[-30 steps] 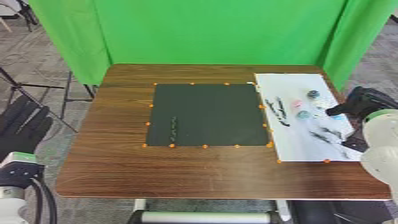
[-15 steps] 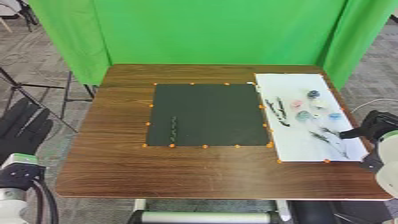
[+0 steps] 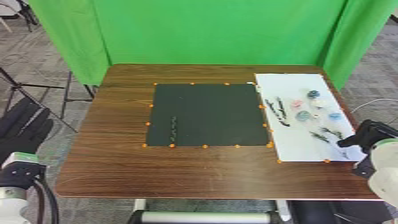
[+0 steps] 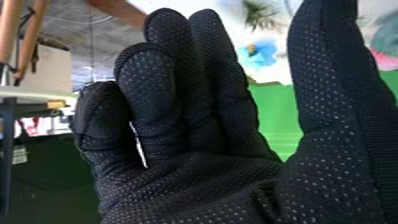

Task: Arrange flowers

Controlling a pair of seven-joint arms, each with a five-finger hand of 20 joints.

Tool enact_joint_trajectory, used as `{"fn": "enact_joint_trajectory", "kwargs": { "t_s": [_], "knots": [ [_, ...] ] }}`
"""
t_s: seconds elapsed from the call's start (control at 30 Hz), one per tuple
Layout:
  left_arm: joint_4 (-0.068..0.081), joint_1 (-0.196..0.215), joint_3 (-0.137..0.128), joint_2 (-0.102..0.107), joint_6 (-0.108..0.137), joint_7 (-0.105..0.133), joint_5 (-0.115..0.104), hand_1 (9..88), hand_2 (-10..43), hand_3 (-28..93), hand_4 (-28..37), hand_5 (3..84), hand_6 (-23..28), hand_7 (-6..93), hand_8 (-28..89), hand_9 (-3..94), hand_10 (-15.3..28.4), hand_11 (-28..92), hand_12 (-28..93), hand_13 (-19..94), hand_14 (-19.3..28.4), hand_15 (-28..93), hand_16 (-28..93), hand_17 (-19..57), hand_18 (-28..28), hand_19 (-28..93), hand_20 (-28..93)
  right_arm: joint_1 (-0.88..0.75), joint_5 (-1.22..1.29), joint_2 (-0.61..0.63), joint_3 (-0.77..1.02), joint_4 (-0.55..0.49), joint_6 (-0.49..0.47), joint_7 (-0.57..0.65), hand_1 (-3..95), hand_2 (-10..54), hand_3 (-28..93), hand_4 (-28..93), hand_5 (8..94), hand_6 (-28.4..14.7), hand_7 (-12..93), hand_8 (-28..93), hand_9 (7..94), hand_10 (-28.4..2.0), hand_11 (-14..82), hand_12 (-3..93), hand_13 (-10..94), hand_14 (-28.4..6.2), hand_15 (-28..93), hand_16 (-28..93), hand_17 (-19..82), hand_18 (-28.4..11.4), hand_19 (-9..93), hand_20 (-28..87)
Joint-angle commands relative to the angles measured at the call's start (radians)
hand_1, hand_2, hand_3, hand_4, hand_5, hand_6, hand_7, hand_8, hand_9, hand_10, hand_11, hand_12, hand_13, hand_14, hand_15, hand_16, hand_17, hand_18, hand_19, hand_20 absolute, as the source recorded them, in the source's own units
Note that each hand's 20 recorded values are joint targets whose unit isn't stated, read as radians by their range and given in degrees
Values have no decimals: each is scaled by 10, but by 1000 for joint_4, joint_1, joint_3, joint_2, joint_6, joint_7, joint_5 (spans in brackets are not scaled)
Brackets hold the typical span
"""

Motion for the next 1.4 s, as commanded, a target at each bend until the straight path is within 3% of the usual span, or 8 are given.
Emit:
{"fn": "enact_joint_trajectory", "kwargs": {
  "t_s": [0.03,0.23,0.33,0.43,0.77,0.83,0.87,1.4],
  "knots": [
    [-10,16,0,-25,12,-24,-15,227,102,703,-283,394,82,191,-100,323,153,254,101,225,156,401,-91,-51,136,291,86,54,47,-9,-64,34,-33,33,375,-95,662,-282,619,-47,267,-111,671,-158,417,310,646,-140,689,349,400,-232,908,334],
    [-10,8,-5,-31,21,-48,5,232,106,705,-283,395,82,192,-100,323,153,255,100,225,156,402,-92,-50,136,292,85,65,103,-23,-78,57,-53,64,407,-95,715,-282,655,-31,306,-111,694,-151,421,313,660,-135,682,345,406,-233,907,329],
    [-14,16,-8,-30,21,-35,-2,238,111,703,-283,396,82,194,-101,324,150,258,100,226,156,405,-93,-50,136,293,84,60,89,-22,-80,56,-31,62,456,-95,672,-281,660,-27,400,120,712,-148,440,322,673,-134,677,344,413,-234,909,321],
    [-15,22,-5,-30,22,-33,1,240,112,701,-283,396,82,195,-102,324,151,259,98,226,156,406,-95,-50,135,293,83,48,80,-20,-75,48,12,59,476,-91,687,-277,672,-23,505,170,737,-144,458,349,694,-130,674,345,424,-235,915,320],
    [-23,34,-17,-41,25,-40,5,272,148,736,-279,398,80,200,-104,325,151,261,96,227,155,406,-97,-50,135,294,83,26,21,-13,-68,-49,157,39,533,-59,661,-280,694,-27,544,185,772,-136,451,386,723,-124,681,354,447,-232,931,329],
    [7,0,-62,-87,-13,-119,26,275,150,741,-279,400,81,201,-105,325,151,261,95,227,156,407,-97,-50,135,294,82,32,-2,-11,-80,-83,199,37,535,-63,664,-281,702,-27,532,190,779,-135,445,390,728,-123,679,354,451,-233,932,333],
    [-16,30,-18,-40,21,-41,5,275,147,740,-280,400,80,201,-106,325,151,261,95,227,155,408,-96,-50,135,295,82,36,-11,-10,-87,-101,219,40,534,-67,670,-282,711,-28,518,197,786,-135,440,392,733,-123,677,354,457,-235,932,338],
    [-16,25,-14,-26,22,-49,9,270,138,736,-283,397,78,205,-108,325,150,262,94,228,154,408,-98,-49,135,295,81,468,14,-209,-567,-151,224,-12,525,-77,700,-282,735,-31,489,224,804,-141,437,398,756,-123,676,364,481,-242,932,367]
  ]
}}
